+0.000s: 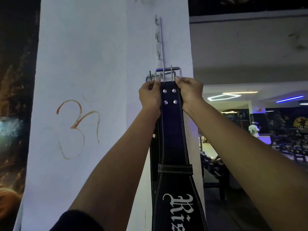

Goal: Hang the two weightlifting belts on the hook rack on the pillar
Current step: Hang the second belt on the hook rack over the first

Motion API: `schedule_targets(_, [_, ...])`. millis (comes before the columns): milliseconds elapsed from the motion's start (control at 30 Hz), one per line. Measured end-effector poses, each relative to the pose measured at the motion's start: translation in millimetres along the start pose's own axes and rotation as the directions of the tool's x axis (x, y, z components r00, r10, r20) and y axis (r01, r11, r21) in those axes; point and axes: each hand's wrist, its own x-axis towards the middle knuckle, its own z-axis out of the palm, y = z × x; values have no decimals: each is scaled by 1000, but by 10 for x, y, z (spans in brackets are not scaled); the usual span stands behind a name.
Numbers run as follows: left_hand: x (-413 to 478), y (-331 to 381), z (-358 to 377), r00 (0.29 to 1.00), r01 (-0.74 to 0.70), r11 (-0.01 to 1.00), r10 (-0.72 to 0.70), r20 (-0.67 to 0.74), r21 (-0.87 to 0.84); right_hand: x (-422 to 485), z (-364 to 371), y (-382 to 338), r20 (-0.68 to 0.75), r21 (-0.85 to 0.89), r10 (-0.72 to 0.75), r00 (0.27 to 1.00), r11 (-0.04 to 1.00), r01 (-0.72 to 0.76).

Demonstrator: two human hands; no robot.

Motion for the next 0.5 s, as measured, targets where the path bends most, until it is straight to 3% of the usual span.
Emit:
schedule_targets(267, [950,278,185,997,-82,995,83,9,-54,617,525,-246,-18,-80,-198,980,977,196])
schedule_targets(500, [1441,145,300,997,-79,997,79,19,-1,1040,723,-127,-48,-154,-212,976,967,202])
